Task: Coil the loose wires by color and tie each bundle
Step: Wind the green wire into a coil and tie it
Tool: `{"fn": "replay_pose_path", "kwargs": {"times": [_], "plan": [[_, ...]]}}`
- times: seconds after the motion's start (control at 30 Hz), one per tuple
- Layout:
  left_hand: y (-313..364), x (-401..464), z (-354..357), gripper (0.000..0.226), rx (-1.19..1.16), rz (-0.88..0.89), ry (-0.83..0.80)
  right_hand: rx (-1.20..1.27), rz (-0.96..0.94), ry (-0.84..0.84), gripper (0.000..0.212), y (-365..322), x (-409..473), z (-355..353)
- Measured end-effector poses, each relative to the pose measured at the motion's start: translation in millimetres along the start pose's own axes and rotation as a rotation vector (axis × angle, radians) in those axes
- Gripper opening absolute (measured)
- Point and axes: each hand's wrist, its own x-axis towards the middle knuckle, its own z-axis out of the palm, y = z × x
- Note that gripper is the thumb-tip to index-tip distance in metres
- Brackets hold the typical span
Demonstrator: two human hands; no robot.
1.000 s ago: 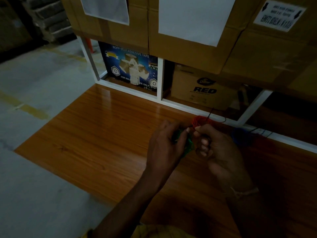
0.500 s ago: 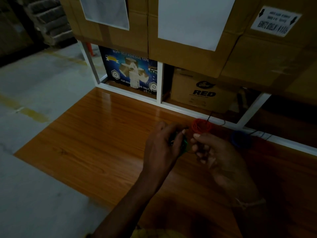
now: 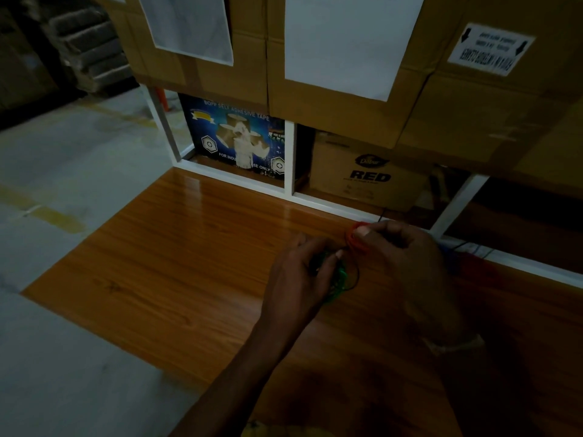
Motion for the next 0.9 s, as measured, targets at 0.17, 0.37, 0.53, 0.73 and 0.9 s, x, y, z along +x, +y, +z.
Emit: {"fn": "replay_pose_path", "kwargs": {"times": [0.17,0.37,0.53,0.73,0.9], "plan": [[1,1,-1,0.013,0.004,-0.001,0.007,0.039,-0.01,-0.164,0.002,-2,12,-2],[-3,2,-1,0.011,-0.02,-0.033,0.009,0.042,-0.014,-0.228,0.006,-4,18,4],[-8,8,0,0.009,-0.075,-0.103,0.012,0.02,-0.154,-0.135,0.01,4,22,15],[-18,8,0,0.005,-0.173,-0.25,-0.001,-0.071,-0.267,-0.1,0.004,5,25,18],[-14,11,-6,0.018,-0.185,-0.211,-0.061,-0.071,-0.204,-0.113,0.005,8,24,13]]}}
